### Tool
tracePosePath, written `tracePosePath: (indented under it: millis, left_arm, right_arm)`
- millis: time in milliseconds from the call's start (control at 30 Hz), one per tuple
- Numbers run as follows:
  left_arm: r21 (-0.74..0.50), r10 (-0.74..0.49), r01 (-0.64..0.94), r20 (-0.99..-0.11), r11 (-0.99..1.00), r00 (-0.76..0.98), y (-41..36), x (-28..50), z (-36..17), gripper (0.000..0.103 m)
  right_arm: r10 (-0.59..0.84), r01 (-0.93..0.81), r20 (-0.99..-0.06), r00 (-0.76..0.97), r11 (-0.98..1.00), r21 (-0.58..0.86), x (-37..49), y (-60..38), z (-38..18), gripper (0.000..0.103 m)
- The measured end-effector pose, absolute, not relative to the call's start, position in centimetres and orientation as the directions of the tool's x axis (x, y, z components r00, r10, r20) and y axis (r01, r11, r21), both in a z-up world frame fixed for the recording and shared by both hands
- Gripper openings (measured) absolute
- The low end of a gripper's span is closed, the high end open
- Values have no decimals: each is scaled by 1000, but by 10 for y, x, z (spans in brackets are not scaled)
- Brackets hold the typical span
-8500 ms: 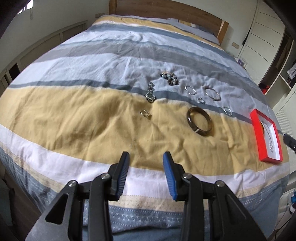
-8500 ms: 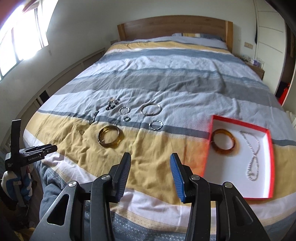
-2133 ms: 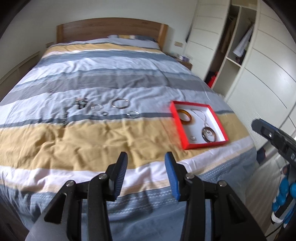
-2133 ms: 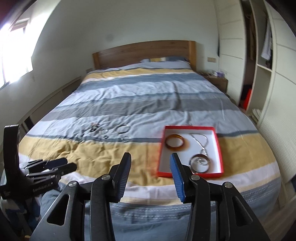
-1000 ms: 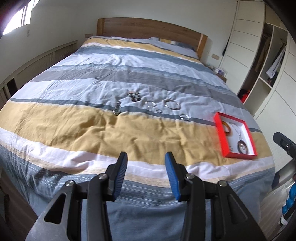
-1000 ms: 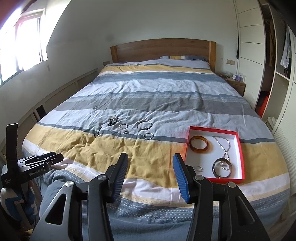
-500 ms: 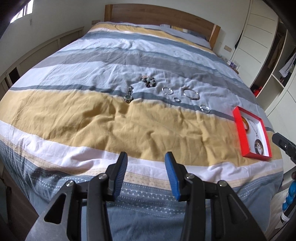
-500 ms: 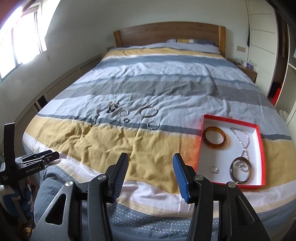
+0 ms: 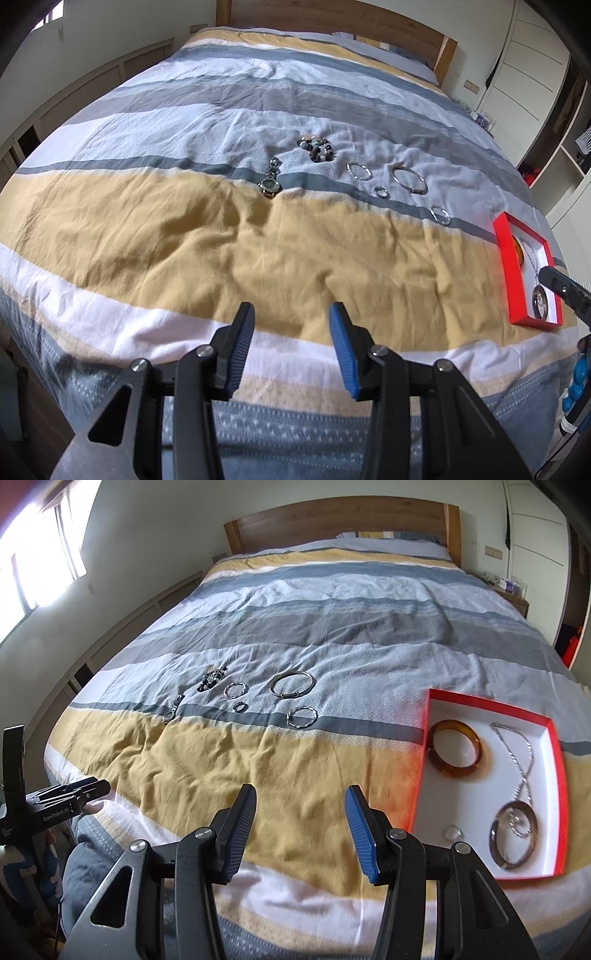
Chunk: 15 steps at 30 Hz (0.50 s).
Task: Organize jewelry
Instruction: 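Move both open grippers toward the remaining silver rings and bangles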
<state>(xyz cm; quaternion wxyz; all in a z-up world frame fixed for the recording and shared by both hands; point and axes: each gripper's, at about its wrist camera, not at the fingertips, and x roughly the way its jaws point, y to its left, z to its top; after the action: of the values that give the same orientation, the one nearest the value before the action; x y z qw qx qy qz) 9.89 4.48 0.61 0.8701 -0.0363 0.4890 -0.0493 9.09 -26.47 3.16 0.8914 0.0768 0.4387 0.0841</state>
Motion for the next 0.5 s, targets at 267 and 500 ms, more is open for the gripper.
tracePosePath:
  millis: [267, 500]
  left_arm:
    - [-102, -104, 32, -852, 994, 514, 46, 137, -3, 40]
    - [-120, -118, 28, -852, 992, 510, 45, 168, -12, 40]
  right_arm:
    - [248, -99, -785, 568, 967, 234, 131, -261, 7, 49]
    - [259, -105, -798, 545, 965, 241, 164, -260, -14, 49]
